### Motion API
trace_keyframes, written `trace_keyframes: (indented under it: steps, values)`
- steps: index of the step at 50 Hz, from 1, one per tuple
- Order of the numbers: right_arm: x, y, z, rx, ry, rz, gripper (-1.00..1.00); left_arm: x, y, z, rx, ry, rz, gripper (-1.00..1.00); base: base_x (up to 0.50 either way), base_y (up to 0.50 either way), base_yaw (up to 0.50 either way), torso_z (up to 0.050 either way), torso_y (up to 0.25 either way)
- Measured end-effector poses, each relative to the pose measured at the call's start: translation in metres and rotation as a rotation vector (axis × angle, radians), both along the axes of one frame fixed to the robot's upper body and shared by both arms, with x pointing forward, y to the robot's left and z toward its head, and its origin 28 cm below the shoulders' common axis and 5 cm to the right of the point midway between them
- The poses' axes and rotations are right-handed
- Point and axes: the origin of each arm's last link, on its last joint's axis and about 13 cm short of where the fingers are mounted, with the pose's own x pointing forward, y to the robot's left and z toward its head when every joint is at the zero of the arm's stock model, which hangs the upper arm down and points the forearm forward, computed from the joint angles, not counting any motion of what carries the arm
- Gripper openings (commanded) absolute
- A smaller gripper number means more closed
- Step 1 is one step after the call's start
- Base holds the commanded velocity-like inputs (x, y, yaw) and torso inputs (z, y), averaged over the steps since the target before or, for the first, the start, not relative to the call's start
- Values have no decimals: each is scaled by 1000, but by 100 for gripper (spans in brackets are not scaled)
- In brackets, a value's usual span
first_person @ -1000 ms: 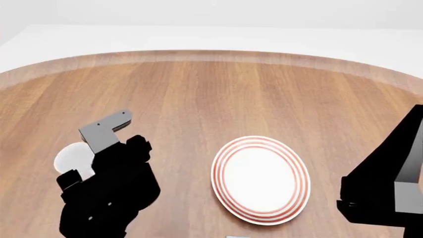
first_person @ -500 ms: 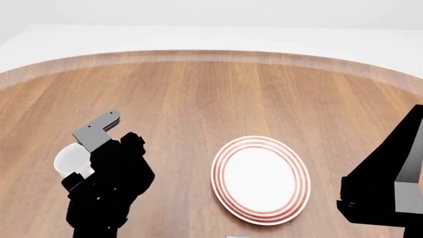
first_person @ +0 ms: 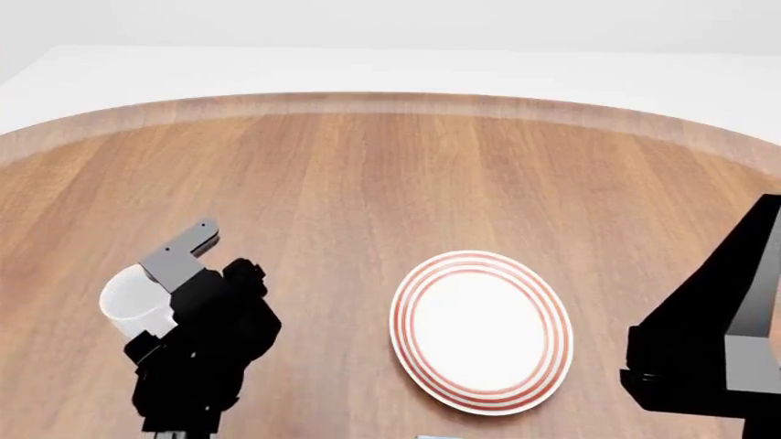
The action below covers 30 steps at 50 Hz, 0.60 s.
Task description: Pick up the white mug and put it on the plate, and put the chocolate pudding to the right of the plate.
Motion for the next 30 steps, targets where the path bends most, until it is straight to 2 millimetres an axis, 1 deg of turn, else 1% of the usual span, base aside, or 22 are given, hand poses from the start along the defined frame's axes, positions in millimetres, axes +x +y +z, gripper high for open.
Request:
trace_keyframes:
  steps: [12, 30]
  values:
    - [0, 0, 0, -1, 1, -1, 100, 5, 5, -9, 2, 11, 0, 100, 0, 0, 0, 0, 0]
    - [0, 0, -1, -3, 3, -2, 100, 7, 12, -24, 0, 45, 15, 100, 0, 0, 0, 0, 0]
